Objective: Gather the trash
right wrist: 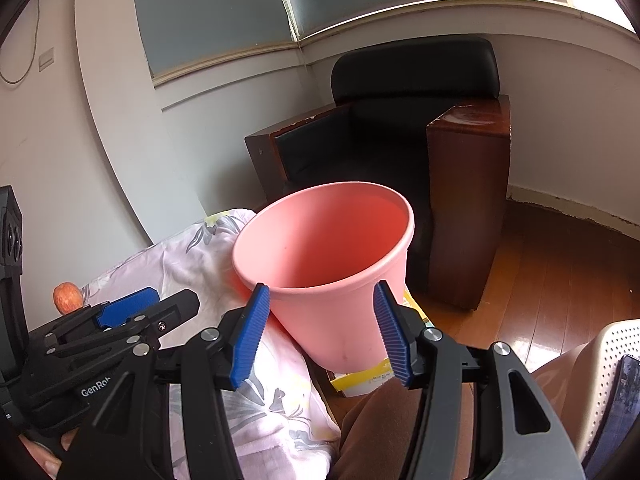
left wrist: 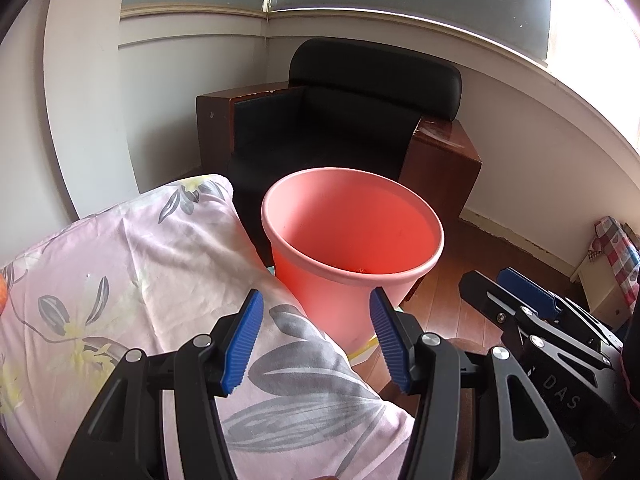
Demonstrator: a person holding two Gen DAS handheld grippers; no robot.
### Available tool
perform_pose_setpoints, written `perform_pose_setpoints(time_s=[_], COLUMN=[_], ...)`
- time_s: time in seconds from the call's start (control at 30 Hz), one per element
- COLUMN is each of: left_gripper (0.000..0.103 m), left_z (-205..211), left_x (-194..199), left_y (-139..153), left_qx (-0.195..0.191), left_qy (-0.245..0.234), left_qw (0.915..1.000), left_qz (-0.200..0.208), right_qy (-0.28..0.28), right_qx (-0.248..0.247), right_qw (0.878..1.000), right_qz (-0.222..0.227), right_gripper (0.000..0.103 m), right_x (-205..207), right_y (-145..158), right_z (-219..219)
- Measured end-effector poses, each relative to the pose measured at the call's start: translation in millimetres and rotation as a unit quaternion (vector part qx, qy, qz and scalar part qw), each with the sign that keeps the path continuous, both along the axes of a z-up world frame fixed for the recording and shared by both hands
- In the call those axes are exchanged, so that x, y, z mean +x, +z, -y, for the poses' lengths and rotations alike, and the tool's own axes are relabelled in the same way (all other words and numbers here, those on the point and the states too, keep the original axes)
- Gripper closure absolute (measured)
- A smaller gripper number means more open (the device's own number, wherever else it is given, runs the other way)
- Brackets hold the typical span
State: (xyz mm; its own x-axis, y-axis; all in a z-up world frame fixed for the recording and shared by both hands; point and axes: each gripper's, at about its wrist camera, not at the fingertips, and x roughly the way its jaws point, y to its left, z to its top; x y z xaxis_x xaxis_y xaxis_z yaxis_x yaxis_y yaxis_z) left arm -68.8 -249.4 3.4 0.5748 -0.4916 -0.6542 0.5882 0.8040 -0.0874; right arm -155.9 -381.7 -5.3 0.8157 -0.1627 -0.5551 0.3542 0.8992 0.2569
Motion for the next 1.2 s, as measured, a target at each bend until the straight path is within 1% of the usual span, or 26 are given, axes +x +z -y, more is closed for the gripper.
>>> perform_pose_setpoints(time_s=[0.6, 1.2], left_gripper=[0.048, 0.048], left_z=[-0.5, -0.7], left_x=[0.8, -1.9], left_y=[-8.3, -7.7], left_qx=[0.018, 0.018], left_qy=[0.011, 0.007], left_qw=[0.9998, 0.9998], left_qz=[-0.002, 0.001], right_qy=[-0.003, 0.0], right_qx=[-0.007, -0.012], right_qw=[1.0, 1.0], right_qz=[-0.013, -0.018], right_gripper=[0.048, 0.048], right_x=[2.0, 2.2], right_y=[-2.9, -1.5], right_z=[-4.6, -6.0])
